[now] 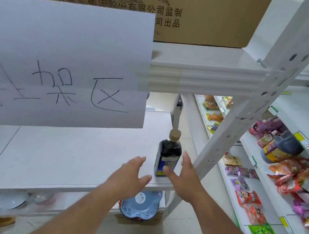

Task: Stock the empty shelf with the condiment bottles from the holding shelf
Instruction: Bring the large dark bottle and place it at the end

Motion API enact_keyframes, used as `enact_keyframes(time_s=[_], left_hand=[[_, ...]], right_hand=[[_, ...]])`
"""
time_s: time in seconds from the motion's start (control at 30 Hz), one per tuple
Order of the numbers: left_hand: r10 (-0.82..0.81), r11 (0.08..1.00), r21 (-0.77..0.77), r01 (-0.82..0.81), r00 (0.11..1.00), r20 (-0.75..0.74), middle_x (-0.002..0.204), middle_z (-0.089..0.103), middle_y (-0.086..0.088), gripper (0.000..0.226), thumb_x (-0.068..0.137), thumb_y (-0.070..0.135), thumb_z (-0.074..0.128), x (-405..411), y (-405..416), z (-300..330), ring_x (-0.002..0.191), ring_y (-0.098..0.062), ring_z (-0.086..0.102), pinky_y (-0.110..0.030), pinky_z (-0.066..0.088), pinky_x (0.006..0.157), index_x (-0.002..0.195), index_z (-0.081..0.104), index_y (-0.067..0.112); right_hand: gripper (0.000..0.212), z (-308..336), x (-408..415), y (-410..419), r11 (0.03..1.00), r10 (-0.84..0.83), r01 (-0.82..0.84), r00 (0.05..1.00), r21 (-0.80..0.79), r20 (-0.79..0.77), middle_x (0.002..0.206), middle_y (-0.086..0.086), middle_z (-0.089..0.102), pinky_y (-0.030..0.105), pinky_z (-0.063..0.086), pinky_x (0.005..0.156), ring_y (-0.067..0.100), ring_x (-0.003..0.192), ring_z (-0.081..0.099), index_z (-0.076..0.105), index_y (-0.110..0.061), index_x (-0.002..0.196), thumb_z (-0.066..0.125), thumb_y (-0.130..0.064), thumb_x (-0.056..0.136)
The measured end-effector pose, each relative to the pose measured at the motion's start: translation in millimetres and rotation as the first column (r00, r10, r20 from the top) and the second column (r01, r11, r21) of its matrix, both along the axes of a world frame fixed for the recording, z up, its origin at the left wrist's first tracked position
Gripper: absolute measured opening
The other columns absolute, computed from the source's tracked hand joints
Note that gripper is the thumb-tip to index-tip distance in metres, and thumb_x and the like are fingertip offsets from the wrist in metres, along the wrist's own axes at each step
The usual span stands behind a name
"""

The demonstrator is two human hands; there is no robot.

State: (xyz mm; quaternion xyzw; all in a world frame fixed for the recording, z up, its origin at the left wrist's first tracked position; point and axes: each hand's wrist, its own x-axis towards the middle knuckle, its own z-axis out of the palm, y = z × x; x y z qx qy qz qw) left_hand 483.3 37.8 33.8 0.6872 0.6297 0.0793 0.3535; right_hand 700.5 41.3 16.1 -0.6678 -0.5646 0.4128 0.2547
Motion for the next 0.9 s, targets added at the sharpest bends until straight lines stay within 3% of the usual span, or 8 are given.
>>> enact_keyframes(time_s=[0.1,0.2,0.27,0.37,0.47,0.7,0.9], left_hand=[[-0.007,1.000,-0.022,0.008,0.999,0.042,0.169,0.022,0.010,0.077,0.098,0.051,0.058,8,13,-3,0.154,-0.010,0.021,-0.032,0.019,0.126,0.162,0.023,0.028],[0.011,1.000,-0.029,-0.009,0.998,0.063,0.168,0.025,0.009,0.079,0.096,0.050,0.062,13,23,-8,0.153,-0.008,0.022,-0.028,0.019,0.125,0.162,0.024,0.027],[0.022,0.999,-0.042,-0.019,0.997,0.073,0.167,0.026,0.010,0.079,0.096,0.049,0.063,13,27,-12,0.153,-0.007,0.024,-0.026,0.020,0.123,0.162,0.025,0.028],[0.068,0.996,-0.059,-0.062,0.993,0.097,0.165,0.031,0.011,0.081,0.093,0.052,0.065,13,34,-19,0.151,-0.007,0.028,-0.028,0.024,0.123,0.161,0.027,0.029],[0.113,0.992,-0.072,-0.105,0.985,0.130,0.162,0.038,0.010,0.085,0.087,0.059,0.068,14,40,-23,0.148,-0.007,0.034,-0.033,0.031,0.121,0.159,0.030,0.034],[0.148,0.988,-0.090,-0.126,0.940,0.308,0.151,0.050,0.017,0.095,0.069,0.065,0.078,13,51,-18,0.142,-0.003,0.040,-0.037,0.038,0.117,0.153,0.039,0.041],[-0.028,0.997,-0.053,0.055,0.908,0.417,0.135,0.060,0.029,0.071,0.076,0.045,0.087,6,35,-4,0.136,0.000,0.048,-0.042,0.036,0.119,0.139,0.054,0.046]], right_hand=[[0.097,-5,-1,15,0.999,-0.002,0.008,0.993,0.050,-0.118,0.161,-0.013,0.037,0.047,0.032,0.122,0.011,0.150,0.033,0.016,-0.037,0.160,0.069,-0.062,0.083],[0.064,-5,-2,25,0.994,0.030,-0.002,0.968,0.113,-0.250,0.134,-0.019,0.061,0.038,0.044,0.111,0.007,0.130,0.055,0.042,-0.041,0.145,0.073,-0.022,0.093],[0.060,-3,-3,29,0.992,0.035,0.002,0.958,0.129,-0.284,0.128,-0.018,0.064,0.033,0.046,0.109,0.007,0.126,0.058,0.049,-0.042,0.138,0.071,-0.010,0.093],[0.053,-7,-4,34,0.993,0.002,0.035,0.947,0.109,-0.322,0.128,-0.007,0.064,0.045,0.047,0.109,0.013,0.124,0.059,0.056,-0.050,0.125,0.077,-0.026,0.083],[0.042,-11,-5,38,0.993,-0.024,0.062,0.937,0.098,-0.348,0.114,-0.007,0.069,0.049,0.051,0.104,0.015,0.113,0.064,0.061,-0.050,0.109,0.079,-0.032,0.075],[0.038,5,-2,37,0.989,0.018,0.038,0.929,0.142,-0.369,0.107,-0.010,0.073,0.049,0.055,0.098,0.015,0.106,0.067,0.063,-0.042,0.109,0.081,-0.033,0.077],[0.038,45,-4,2,0.959,-0.045,0.149,0.920,0.242,-0.389,0.108,-0.007,0.075,0.050,0.058,0.094,0.020,0.105,0.070,0.066,-0.041,0.107,0.083,-0.037,0.073]])
